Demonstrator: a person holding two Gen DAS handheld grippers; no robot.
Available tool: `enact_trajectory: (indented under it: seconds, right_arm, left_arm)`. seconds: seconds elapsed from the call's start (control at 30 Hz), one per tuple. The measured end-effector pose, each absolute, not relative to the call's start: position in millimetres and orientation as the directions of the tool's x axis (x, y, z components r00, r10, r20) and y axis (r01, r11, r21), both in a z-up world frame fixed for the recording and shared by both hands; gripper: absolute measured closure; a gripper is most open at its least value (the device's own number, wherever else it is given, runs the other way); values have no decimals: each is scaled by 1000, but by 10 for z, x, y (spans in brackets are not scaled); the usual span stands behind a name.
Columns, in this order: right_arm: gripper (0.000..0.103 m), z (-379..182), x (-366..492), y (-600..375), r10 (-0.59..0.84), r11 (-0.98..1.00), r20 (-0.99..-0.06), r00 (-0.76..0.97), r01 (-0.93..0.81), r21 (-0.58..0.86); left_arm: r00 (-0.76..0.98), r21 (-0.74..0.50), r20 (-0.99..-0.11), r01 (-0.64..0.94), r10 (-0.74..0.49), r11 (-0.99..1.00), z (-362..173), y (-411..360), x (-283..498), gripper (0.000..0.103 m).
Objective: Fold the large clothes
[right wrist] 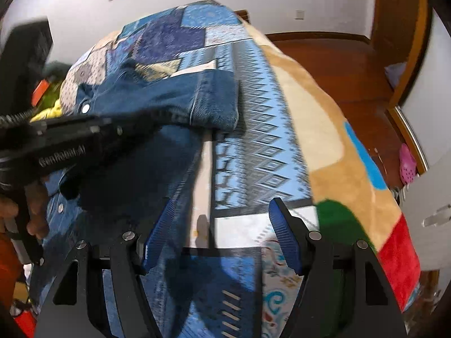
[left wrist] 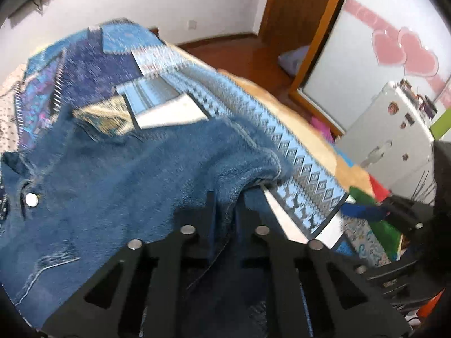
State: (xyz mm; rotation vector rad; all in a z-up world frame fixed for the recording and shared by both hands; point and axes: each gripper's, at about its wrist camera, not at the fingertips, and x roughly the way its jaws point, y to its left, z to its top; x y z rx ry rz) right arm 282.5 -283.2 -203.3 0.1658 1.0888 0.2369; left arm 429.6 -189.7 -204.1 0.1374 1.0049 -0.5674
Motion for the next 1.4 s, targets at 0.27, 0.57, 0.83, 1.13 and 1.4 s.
enact_trajectory:
  seconds: [0.27, 0.57, 0.83, 1.13, 1.4]
  right_arm:
    - [32, -1905, 2930, -2630, 293, 956, -840, 457, -167, 243]
    - [31, -2119, 3019, -2552, 296, 955, -865, 406, -108, 276]
    - [30, -2185, 2940, -2556, 226, 974, -887, 404, -64, 219]
    - [31, -2110, 2911, -2565, 234, 970, -886, 400, -42, 237]
    - [31, -2039, 2868, -2493, 250, 967, -876, 412, -66, 245]
  left_arm:
    - [581, -141, -707, 443, -403, 885, -1282, -1256, 4152, 99]
    - [729, -54, -646, 251, -225, 967, -1099, 6, 3671, 99]
    - [551, -205, -812, 38, -192, 978, -2230, 871, 3342, 99]
    - [491, -100, -863, 74, -124, 992, -2476, 885, 3180, 93]
    - [546, -68, -829, 111, -118, 991, -2203, 707, 3364, 41]
